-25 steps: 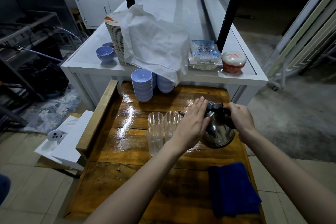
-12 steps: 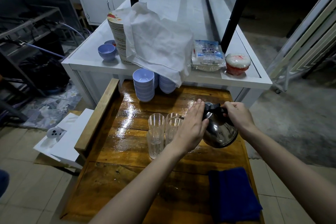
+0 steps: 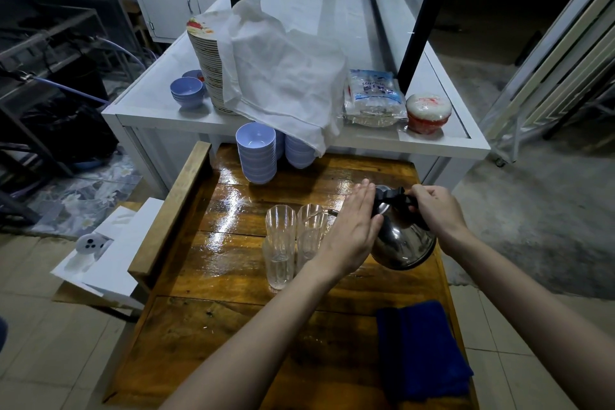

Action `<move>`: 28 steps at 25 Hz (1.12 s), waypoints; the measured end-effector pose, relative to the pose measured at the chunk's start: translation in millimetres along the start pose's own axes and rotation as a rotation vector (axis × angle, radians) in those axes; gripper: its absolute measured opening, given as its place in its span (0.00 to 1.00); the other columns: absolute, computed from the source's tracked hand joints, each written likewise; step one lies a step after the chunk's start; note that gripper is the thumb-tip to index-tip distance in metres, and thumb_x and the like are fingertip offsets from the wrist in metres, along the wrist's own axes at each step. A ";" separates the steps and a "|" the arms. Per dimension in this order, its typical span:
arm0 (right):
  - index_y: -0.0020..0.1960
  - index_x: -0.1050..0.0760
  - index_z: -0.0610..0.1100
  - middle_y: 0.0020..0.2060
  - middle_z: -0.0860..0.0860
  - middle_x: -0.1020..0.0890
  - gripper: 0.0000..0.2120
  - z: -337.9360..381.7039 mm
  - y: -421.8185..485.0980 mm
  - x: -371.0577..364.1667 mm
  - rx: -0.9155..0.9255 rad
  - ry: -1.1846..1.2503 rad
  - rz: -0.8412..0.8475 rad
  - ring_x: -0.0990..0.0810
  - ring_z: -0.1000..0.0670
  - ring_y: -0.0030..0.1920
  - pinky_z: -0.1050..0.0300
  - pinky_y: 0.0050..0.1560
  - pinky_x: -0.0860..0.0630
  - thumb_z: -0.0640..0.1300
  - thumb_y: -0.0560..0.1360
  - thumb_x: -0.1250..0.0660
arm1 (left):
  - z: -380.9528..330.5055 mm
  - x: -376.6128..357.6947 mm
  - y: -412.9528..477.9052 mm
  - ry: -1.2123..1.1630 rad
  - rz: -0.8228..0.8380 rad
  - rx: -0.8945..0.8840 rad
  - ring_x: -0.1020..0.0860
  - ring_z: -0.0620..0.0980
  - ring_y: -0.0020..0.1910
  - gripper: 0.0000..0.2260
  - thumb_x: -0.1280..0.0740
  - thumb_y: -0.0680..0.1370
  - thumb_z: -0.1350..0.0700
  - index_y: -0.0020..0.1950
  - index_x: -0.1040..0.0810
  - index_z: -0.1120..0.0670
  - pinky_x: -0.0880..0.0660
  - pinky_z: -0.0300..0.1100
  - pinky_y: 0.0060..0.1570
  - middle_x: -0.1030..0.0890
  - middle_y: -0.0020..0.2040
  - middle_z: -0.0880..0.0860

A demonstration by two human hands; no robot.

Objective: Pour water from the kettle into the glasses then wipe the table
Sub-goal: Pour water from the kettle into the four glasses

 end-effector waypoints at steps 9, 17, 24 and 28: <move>0.35 0.22 0.35 0.29 0.44 0.21 0.21 -3.0 -3.2 7.5 -0.001 0.000 -0.020 0.23 0.46 0.34 0.50 0.37 0.28 0.50 0.76 0.39 | -4.8 -3.3 -0.2 0.011 0.014 -0.009 0.57 0.45 0.78 0.26 0.50 0.84 0.49 0.79 0.54 0.55 0.60 0.37 0.75 0.54 0.80 0.53; 0.34 0.22 0.35 0.27 0.46 0.22 0.22 -3.1 -3.2 8.5 0.003 -0.027 -0.013 0.23 0.46 0.33 0.49 0.37 0.28 0.51 0.75 0.39 | -5.8 -3.7 -1.1 0.019 0.016 -0.014 0.56 0.44 0.78 0.26 0.51 0.84 0.49 0.79 0.54 0.55 0.59 0.37 0.75 0.53 0.80 0.52; 0.31 0.24 0.42 0.26 0.47 0.24 0.19 2.4 -4.1 11.0 0.026 -0.058 -0.003 0.25 0.47 0.32 0.51 0.37 0.30 0.49 0.77 0.39 | -6.6 -4.9 -1.6 0.022 0.014 -0.018 0.56 0.45 0.78 0.26 0.51 0.84 0.49 0.79 0.54 0.56 0.60 0.36 0.74 0.53 0.80 0.53; 0.33 0.22 0.37 0.27 0.46 0.24 0.21 2.1 -4.3 12.0 0.026 -0.068 -0.009 0.25 0.46 0.33 0.50 0.37 0.29 0.50 0.76 0.39 | -7.2 -5.2 -1.7 0.023 0.014 -0.024 0.56 0.46 0.78 0.26 0.50 0.84 0.50 0.79 0.54 0.56 0.61 0.35 0.73 0.53 0.80 0.54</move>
Point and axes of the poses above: each hand's wrist, its own y-axis towards the middle knuckle, its own x-axis out of the back of the hand, z = x × y, the point moved 9 cm from there along y, towards the middle knuckle
